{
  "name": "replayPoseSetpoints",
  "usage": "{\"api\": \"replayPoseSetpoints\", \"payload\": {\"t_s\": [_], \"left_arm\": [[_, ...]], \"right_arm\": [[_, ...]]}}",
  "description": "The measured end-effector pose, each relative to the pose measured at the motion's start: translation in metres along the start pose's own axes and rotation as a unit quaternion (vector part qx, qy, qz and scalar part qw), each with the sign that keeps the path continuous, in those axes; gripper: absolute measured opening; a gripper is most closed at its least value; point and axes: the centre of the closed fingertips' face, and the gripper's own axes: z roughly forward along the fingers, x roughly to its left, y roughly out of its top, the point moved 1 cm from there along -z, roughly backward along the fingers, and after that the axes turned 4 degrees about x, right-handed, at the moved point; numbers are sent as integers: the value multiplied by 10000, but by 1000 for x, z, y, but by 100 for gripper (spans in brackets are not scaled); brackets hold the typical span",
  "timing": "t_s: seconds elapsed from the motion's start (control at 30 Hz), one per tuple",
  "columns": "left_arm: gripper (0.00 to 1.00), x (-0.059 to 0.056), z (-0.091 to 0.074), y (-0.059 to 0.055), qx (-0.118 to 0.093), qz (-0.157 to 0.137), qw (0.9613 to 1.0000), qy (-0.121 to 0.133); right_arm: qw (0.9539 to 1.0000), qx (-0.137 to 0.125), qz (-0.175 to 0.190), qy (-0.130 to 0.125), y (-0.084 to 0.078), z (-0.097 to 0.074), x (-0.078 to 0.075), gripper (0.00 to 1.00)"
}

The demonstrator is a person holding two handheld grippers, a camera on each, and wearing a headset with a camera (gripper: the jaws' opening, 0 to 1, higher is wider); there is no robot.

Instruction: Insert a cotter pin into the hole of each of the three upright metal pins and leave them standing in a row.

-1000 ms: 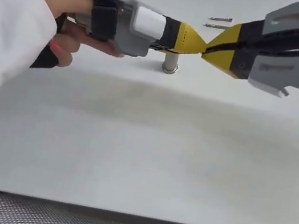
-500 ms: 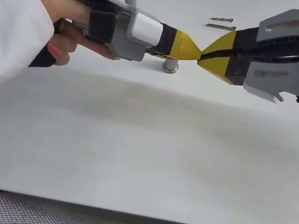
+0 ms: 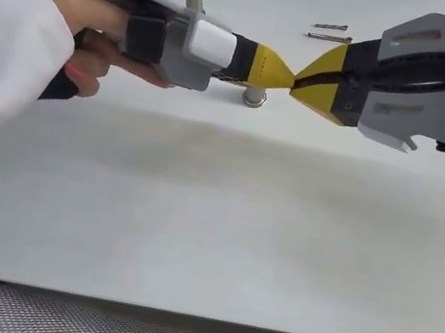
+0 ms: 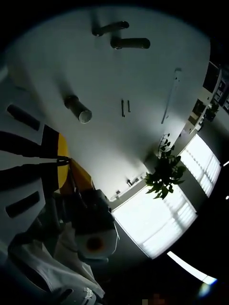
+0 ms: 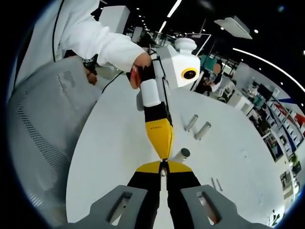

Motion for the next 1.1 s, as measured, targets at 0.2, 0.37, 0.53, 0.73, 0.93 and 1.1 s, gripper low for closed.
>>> {"api": "replayPoseSetpoints", "payload": {"t_s": [0.2,0.37,0.53,0.73,0.93,1.1], "left_arm": [[0,-2,-1,1,-72,87,9999,-81],[0,-8,-2,2,-100,349,9992,-171],[0,-15,-5,3,-105,781,9965,-277],[0,-20,-9,0,-107,1386,9897,-342],[0,-27,-9,-6,-92,1818,9824,-425],[0,-28,-7,-7,-115,2317,9718,-415]], "right_arm": [[10000,85,23,-43,-4,-1,1,5],[9996,-28,281,47,0,-2,3,8],[9881,-617,1318,488,6,-5,7,10],[9678,-1003,2101,954,2,-12,7,12],[9630,-1049,2229,1096,0,-10,11,8],[9616,-976,2237,1258,-4,-8,19,4]]}}
